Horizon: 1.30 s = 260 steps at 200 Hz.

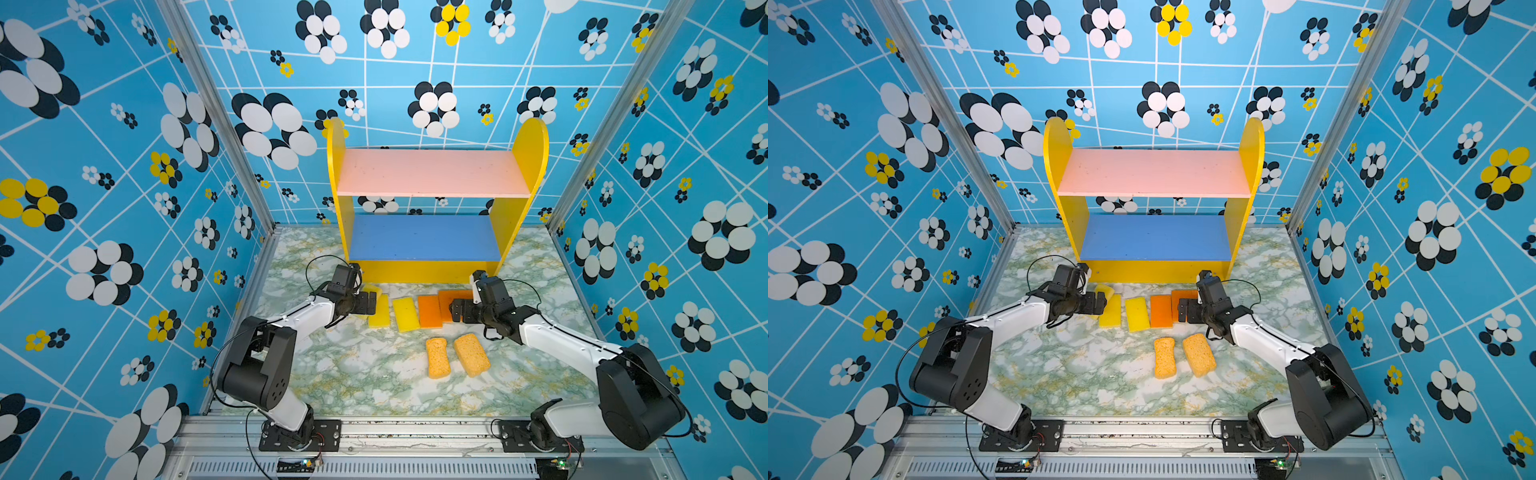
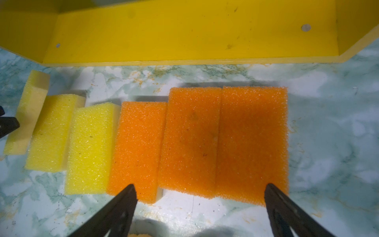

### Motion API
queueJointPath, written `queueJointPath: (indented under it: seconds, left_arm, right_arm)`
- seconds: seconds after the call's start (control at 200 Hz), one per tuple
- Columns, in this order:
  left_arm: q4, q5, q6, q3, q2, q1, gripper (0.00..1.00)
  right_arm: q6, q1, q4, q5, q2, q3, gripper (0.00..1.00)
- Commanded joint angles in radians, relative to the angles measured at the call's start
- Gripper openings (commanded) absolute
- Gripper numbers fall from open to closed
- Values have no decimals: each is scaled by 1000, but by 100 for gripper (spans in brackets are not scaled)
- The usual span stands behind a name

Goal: Arrange cleaning sponges on a shelf
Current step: Pick up the cleaning sponge from the center of the table.

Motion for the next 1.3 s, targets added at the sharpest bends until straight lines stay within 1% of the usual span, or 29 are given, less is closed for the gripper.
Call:
queueJointPath:
  seconds: [0.0, 0.15, 0.445, 0.5, 0.625, 0.79, 0.89, 1.075, 1.16, 1.295]
  left_arm:
    - [7, 61, 27, 41, 59, 12, 99]
    - [-3, 75, 24, 52, 85, 15, 99]
    - [13, 97, 12, 32, 114, 21, 100]
    - [11, 108, 5, 34, 119, 22, 99]
    - [4, 126, -28, 42, 133, 24, 92]
    - [9, 135, -84, 37, 117, 22, 72]
    - [-12, 97, -103, 41, 83, 15, 65]
    - [-155, -28, -73, 115, 47, -12, 62]
    - [-194, -50, -76, 142, 33, -18, 58]
    - [-265, -77, -87, 188, -6, -33, 58]
  right_arm:
    - [3, 13, -5, -4, 1, 12, 99]
    - [0, 12, -8, 6, -11, 6, 99]
    - [3, 13, -8, 1, -2, 12, 99]
    - [3, 13, -6, 2, -4, 13, 99]
    - [3, 14, -7, 3, -5, 15, 99]
    - [1, 14, -11, 5, -6, 16, 99]
    - [1, 14, -13, 6, -8, 14, 99]
    - [2, 16, -13, 3, -1, 21, 99]
    - [3, 16, -14, 1, 1, 21, 99]
    - [2, 16, -18, 4, -3, 21, 99]
